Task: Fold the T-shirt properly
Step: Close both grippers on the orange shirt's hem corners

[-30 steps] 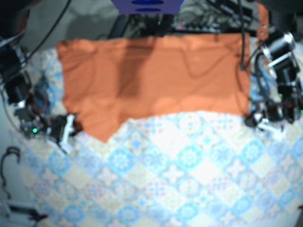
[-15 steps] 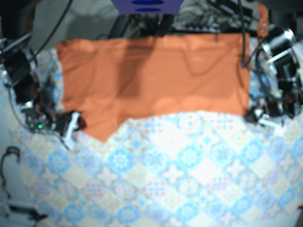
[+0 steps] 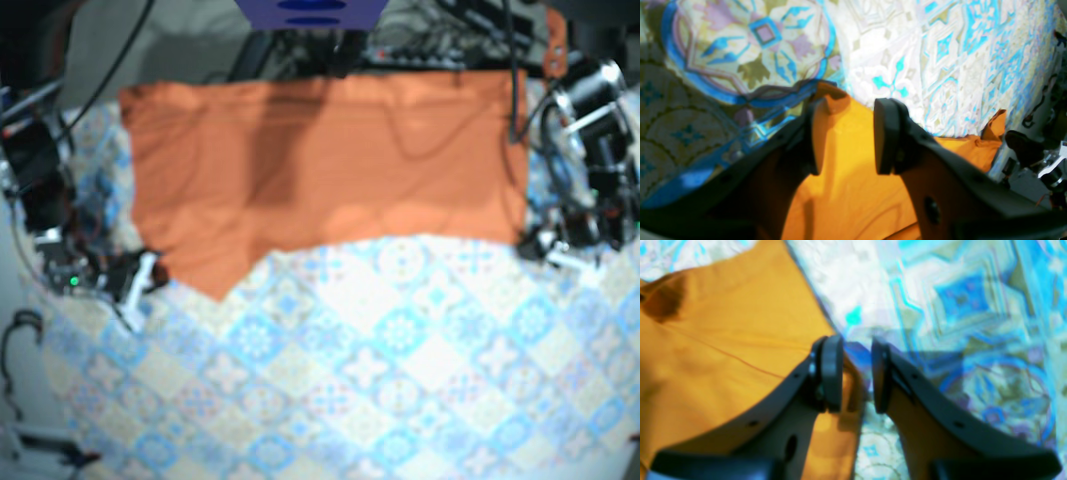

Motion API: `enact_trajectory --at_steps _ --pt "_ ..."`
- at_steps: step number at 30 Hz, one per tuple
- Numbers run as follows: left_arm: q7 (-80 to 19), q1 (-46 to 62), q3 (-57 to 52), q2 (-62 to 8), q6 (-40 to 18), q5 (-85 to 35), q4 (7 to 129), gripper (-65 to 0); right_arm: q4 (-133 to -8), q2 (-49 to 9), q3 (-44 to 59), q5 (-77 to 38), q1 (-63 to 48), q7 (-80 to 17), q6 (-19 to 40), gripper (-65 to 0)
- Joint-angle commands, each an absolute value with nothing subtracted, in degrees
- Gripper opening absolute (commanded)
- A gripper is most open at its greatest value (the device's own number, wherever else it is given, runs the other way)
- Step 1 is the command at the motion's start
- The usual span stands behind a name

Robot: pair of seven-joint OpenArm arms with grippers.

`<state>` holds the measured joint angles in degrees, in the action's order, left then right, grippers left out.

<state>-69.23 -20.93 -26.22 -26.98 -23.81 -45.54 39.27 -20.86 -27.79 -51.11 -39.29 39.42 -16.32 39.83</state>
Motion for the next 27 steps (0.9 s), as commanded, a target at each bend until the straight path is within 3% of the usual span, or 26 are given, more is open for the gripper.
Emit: enact_trajectory --at_steps 1,27 --pt "-69.1 -22.1 -26.3 -28.4 -24.0 -46.7 40.1 -42.1 -20.0 -28.7 -50.9 -40.0 41.4 -14.7 40.0 -50.3" --pt "-69.8 -22.0 -26.3 -29.4 -24.0 -46.7 40.1 -42.1 -18.5 -28.3 -51.1 -40.3 39.7 -15.5 40.0 -50.3"
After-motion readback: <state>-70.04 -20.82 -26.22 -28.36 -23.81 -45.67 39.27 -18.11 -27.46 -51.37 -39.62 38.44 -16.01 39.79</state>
